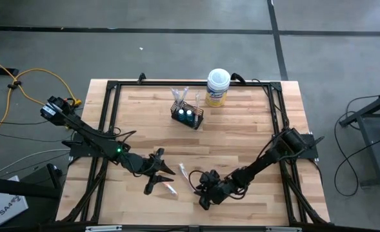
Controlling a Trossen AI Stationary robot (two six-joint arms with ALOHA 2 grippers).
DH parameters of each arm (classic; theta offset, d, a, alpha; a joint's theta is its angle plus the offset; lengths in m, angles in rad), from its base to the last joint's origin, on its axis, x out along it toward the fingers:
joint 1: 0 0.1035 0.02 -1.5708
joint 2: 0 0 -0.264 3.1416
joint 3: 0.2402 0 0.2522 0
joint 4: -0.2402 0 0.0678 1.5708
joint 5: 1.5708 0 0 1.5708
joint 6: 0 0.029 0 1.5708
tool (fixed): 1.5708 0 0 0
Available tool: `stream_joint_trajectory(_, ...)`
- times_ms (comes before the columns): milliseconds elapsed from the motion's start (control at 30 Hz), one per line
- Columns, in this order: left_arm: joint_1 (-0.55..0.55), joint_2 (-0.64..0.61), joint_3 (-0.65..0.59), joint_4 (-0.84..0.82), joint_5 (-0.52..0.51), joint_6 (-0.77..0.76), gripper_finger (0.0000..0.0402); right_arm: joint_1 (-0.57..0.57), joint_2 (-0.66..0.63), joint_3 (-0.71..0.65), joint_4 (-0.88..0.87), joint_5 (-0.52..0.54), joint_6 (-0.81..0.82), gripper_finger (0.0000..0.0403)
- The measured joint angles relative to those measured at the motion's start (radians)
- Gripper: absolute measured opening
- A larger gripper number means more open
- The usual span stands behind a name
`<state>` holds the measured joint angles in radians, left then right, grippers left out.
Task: Pick & Place toothbrushing station
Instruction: Put the right orange toothbrush into the black mesh organizer
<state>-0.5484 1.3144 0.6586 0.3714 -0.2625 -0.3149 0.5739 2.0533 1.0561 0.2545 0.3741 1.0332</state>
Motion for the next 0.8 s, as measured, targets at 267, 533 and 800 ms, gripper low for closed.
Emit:
stream_joint_trajectory(267, 0.0, 0.0, 0.0, 0.0, 0.0, 0.0, 0.0116, -0.001, 0.0, 0.0, -0.003, -0.01, -0.006, 0.0049)
stream_joint_trajectory(533, 0.0, 0.0, 0.0, 0.0, 0.0, 0.0, 0.0116, -0.001, 0.0, 0.0, 0.0, -0.01, -0.007, 0.0003)
stream_joint_trajectory(800, 0.0, 0.0, 0.0, 0.0, 0.0, 0.0, 0.0116, 0.021, -0.003, -0.002, 0.042, 0.121, -0.087, 0.0002)
